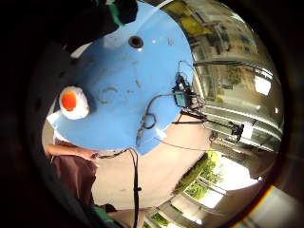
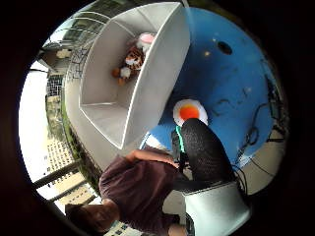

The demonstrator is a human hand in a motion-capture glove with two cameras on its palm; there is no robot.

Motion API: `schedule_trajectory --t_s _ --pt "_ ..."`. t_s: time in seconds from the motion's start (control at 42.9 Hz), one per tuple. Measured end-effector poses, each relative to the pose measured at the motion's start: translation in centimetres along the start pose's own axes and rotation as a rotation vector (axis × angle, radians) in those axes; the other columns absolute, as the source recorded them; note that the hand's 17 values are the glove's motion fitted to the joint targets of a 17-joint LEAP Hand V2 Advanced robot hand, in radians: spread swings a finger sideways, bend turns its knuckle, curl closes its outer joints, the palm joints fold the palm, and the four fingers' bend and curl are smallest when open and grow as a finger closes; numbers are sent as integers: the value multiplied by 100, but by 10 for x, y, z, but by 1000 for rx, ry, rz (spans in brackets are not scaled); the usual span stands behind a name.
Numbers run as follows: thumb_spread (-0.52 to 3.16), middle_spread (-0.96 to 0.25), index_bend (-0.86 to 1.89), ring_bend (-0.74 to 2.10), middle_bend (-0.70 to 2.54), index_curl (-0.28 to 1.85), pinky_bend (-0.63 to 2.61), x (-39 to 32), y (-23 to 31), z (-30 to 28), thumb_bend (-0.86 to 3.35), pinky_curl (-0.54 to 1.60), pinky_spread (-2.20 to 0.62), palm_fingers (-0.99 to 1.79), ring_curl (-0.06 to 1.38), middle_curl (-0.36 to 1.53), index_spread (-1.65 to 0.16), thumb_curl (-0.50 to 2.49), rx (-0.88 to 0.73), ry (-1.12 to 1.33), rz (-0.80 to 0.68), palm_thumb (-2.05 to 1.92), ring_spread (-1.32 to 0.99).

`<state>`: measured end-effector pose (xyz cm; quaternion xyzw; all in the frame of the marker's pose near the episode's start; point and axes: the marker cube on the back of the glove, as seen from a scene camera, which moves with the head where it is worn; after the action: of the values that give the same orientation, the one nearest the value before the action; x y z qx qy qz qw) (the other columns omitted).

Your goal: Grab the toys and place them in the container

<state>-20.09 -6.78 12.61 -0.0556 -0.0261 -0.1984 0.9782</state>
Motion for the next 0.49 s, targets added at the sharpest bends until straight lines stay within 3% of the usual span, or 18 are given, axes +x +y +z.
schedule_trajectory --t_s 0.093,0.373,0.419,0.489 --pt "135 2 5 52 21 20 85 4 4 42 -1 36 1 -15 46 39 -10 47 -15 -1 -117 13 -7" --pt "136 -2 11 61 27 19 83 -59 -13 184 0 35 0 3 47 42 -10 42 1 -90 -136 15 -12" --pt "137 -3 9 70 31 17 84 -66 -15 201 2 35 -2 15 48 43 -10 43 27 -82 -152 20 -14" --pt "140 -7 8 91 36 15 97 -69 -18 215 10 36 -16 60 50 44 -11 45 113 -23 -164 34 -22"
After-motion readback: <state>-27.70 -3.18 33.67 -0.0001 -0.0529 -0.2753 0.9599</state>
